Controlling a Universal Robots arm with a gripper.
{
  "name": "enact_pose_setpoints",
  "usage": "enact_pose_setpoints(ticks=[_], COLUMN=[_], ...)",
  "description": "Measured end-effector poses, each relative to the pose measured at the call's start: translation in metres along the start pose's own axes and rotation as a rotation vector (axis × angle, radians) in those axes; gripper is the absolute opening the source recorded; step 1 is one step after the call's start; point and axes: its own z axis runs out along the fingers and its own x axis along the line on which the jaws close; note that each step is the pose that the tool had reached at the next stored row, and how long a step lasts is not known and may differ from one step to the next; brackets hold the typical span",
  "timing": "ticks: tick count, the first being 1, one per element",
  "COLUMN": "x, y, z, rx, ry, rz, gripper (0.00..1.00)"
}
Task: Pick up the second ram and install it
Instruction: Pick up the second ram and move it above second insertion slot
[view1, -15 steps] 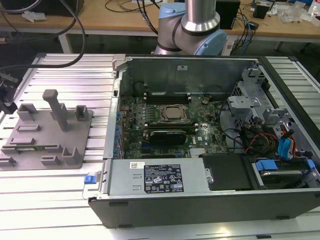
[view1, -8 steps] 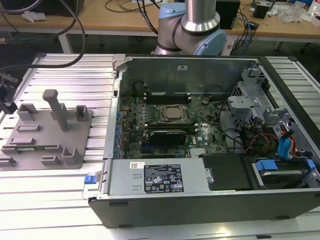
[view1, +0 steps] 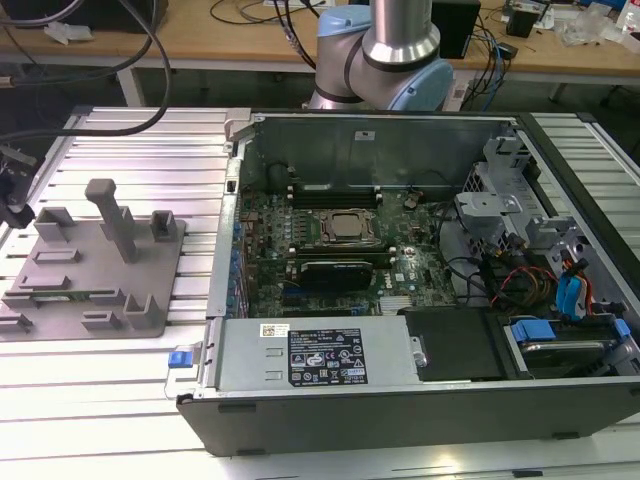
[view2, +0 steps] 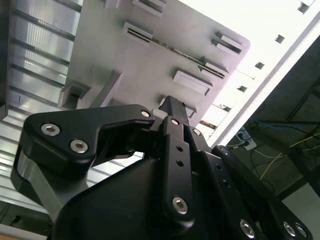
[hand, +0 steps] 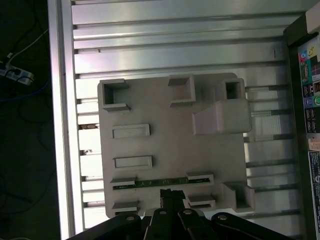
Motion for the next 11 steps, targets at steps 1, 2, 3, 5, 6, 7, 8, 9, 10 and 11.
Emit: enact_pose_setpoints(ticks=[1,2,3,5,6,7,8,9,10,11], x=[0.0,0.0,0.0,0.0,0.0,0.0,0.0,0.0,0.0,0.0], y=[0.0,0.0,0.0,0.0,0.0,0.0,0.0,0.0,0.0,0.0], z=[0.0,0.0001,0.0001,0.0002,0.0003,0.0004,0.0004,0.0005,0.0006,0.0007], rx=[-0.0004,-0.0012,-0.0019,-0.0038,-0.0046,-0.0055,-0.0064,-0.0077,-0.0088,-0.0096], ry=[0.0006,0.0022,0.0033,0.0069,0.0085,0.0102,0.0119,0.0147,0.0169,0.0184], rz=[-0.013,-0.047,-0.075,-0.154,-0.187,-0.226,-0.264,-0.327,-0.373,-0.409], gripper=[0.08,0.08,0.08,0.08,0.08,0.08,0.08,0.08,0.08,0.08])
